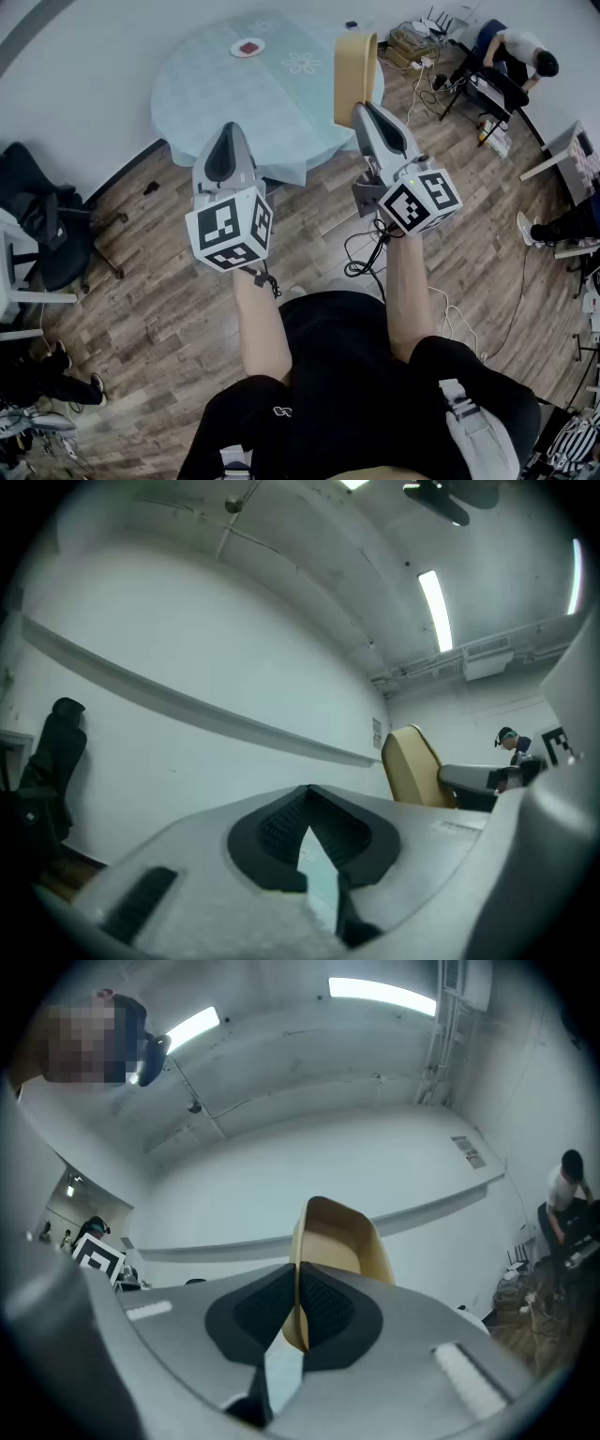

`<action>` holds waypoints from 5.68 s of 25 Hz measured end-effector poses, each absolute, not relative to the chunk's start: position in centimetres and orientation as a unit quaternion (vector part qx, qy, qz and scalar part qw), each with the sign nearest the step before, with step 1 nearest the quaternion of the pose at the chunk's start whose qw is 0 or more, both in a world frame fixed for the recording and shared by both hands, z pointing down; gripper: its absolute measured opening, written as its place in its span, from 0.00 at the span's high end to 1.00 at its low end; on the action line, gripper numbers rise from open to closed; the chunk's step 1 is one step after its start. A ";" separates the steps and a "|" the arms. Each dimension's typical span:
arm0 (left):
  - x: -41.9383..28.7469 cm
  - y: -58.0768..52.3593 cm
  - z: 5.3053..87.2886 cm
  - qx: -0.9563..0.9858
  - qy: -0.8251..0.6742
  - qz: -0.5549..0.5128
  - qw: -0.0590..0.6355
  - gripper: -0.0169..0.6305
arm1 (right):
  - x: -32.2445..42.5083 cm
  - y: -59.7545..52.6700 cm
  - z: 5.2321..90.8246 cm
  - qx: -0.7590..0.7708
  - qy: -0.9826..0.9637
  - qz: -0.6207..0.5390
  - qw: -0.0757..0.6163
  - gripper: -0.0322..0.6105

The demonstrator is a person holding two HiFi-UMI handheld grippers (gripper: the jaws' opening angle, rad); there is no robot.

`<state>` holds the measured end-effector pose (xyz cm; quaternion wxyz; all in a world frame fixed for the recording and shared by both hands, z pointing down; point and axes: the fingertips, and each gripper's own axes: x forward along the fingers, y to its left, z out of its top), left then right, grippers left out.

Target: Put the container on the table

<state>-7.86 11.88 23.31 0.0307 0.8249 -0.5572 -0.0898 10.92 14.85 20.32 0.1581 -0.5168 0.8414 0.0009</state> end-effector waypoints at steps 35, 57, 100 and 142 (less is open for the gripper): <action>-10.9 -2.4 26.1 0.790 -0.601 -0.100 0.060 0.98 | 14.1 -0.6 22.1 -0.523 0.830 -0.041 0.187 0.90; -4.4 -32.2 36.2 0.757 -0.634 0.017 0.154 0.98 | 20.4 -34.5 31.7 -0.487 0.836 -0.175 0.182 0.91; -14.8 -35.5 43.1 0.705 -0.676 0.046 0.211 0.98 | 2.4 -47.2 55.9 -0.292 0.889 -0.008 -0.352 0.79; -0.6 -34.0 35.9 0.756 -0.647 0.094 0.035 0.98 | 16.0 -35.8 31.6 -0.443 0.893 -0.044 0.072 0.94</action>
